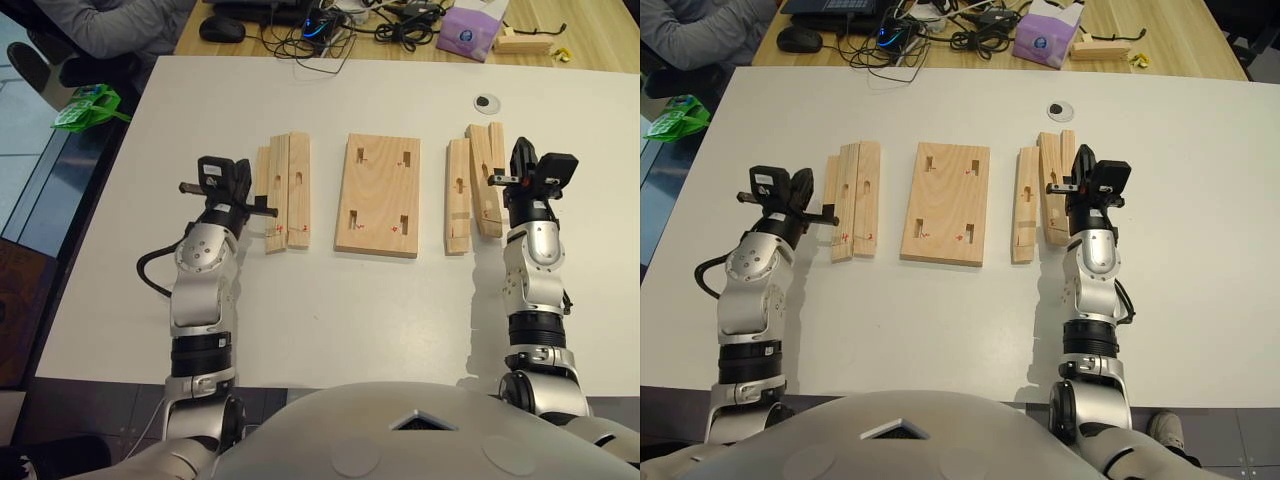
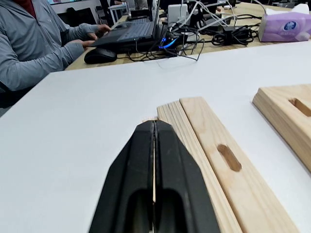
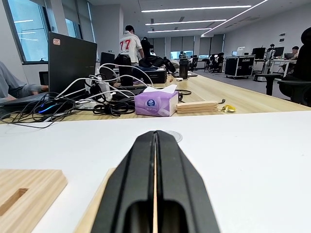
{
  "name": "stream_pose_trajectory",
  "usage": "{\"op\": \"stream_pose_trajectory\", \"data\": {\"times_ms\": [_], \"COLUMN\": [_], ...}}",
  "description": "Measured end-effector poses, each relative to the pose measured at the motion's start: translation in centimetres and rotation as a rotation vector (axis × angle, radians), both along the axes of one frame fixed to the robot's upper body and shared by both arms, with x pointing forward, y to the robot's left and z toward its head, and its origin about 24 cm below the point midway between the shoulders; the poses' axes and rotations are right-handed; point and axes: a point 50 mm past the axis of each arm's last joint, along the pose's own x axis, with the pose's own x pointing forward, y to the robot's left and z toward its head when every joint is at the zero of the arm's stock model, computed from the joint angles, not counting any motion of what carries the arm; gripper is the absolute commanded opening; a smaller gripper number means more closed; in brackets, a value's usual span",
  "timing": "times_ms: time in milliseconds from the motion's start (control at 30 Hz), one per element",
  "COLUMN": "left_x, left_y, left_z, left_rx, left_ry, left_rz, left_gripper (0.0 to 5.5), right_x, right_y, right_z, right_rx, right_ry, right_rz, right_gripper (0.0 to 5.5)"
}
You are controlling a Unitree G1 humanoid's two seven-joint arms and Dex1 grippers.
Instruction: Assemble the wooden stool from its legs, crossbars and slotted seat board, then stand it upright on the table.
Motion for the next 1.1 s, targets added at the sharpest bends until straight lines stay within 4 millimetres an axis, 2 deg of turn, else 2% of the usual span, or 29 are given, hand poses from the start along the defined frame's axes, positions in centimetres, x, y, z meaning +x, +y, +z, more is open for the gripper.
{"op": "stream_pose_trajectory", "data": {"times_ms": [67, 233, 400, 600, 767, 867, 1000, 1100], "left_x": [0.0, -0.1, -1.2, -1.2, -1.1, -1.3, -2.8, -3.7], "left_y": [-0.1, -0.4, 0.3, 0.4, 0.2, 1.3, 0.8, 0.7], "left_z": [-0.2, -0.7, -1.5, -1.1, -1.2, -0.9, -2.3, -2.6], "left_rx": [-0.007, 0.005, 0.069, 0.085, 0.124, 0.255, 0.291, 0.304], "left_ry": [0.002, 0.025, 0.143, 0.129, 0.13, 0.137, 0.22, 0.265], "left_rz": [0.009, -0.026, -0.075, -0.078, -0.086, -0.095, -0.189, -0.225], "left_gripper": [0.03, 0.64, 1.42, 2.33, 2.37, 2.37, 2.37, 2.37], "right_x": [0.0, 0.0, -0.1, -0.2, -0.2, -0.2, -1.0, -1.1], "right_y": [0.2, 0.3, 0.5, 0.5, 0.4, 0.4, 0.3, 0.3], "right_z": [0.0, 0.0, -0.2, -0.3, -0.2, -0.2, -1.0, -1.0], "right_rx": [0.002, 0.009, 0.027, 0.026, 0.024, 0.023, 0.019, 0.018], "right_ry": [0.001, -0.004, -0.007, -0.006, -0.013, -0.017, 0.004, 0.005], "right_rz": [0.004, 0.001, -0.024, -0.042, -0.043, -0.047, -0.058, -0.06], "right_gripper": [0.0, 0.0, 0.0, 0.0, 0.0, 0.0, 0.0, 0.0]}}
